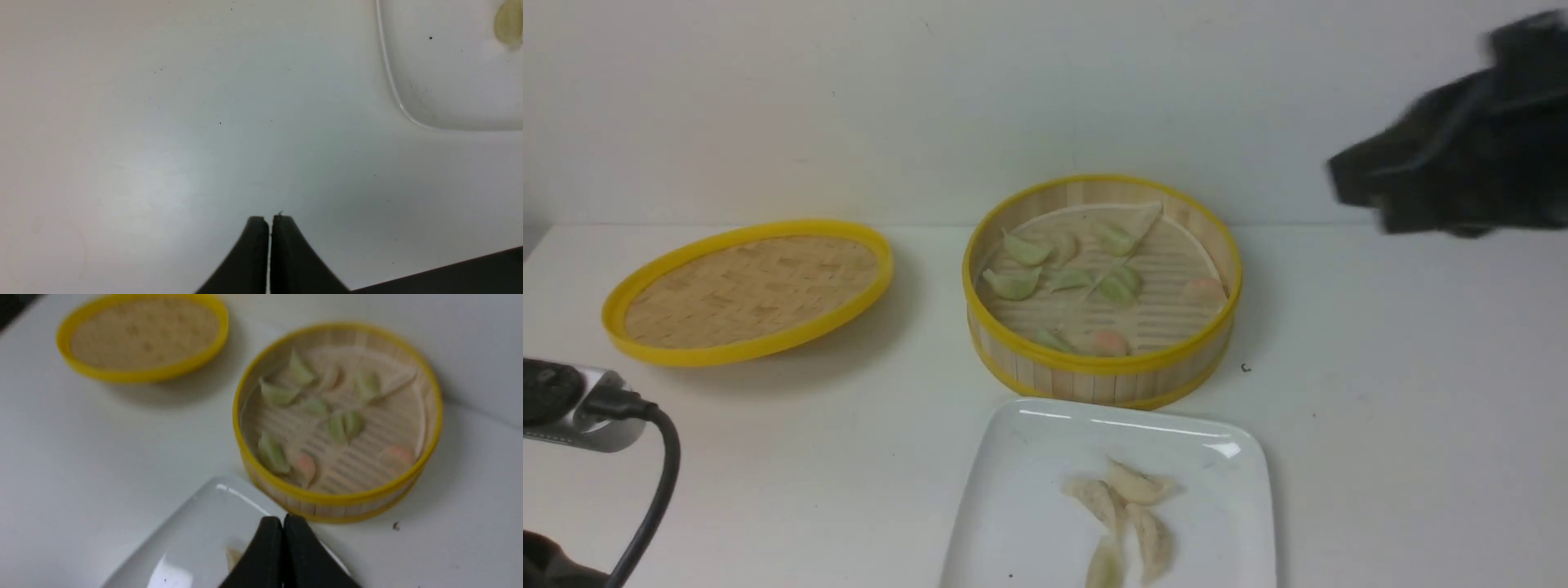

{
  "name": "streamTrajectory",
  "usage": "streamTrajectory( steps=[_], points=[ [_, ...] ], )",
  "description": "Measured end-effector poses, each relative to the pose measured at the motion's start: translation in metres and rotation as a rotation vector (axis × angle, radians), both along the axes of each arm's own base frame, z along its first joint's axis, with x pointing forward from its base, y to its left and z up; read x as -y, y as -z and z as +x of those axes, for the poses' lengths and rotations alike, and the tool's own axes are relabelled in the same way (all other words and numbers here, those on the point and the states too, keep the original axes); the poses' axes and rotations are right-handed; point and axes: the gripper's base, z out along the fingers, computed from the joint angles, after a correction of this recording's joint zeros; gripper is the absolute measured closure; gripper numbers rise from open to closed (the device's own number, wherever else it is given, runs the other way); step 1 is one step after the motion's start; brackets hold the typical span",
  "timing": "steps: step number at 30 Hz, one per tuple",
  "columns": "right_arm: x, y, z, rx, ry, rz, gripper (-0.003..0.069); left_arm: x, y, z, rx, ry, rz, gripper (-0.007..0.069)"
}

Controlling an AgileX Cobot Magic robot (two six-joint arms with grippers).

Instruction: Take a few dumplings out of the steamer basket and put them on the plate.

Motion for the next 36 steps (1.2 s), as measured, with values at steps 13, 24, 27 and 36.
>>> streamTrajectory(
  steps=[13,24,27,36],
  points=[
    [0.098,0.102,-0.152,0.608,0.079,0.393,0.0672,0.005,-0.005,0.007,0.081,-0.015,-0.066,0.0631],
    [0.097,0.115,-0.147,0.542,0.108,0.38,0.0672,0.002,-0.027,-0.04,0.4,-0.016,-0.107,0.0631],
    [0.097,0.115,-0.147,0.539,0.109,0.381,0.0672,0.0,-0.034,-0.061,0.558,-0.021,-0.122,0.0631],
    [0.097,0.115,-0.147,0.537,0.11,0.379,0.0672,-0.002,-0.029,-0.127,0.972,-0.03,-0.248,0.0631]
  ],
)
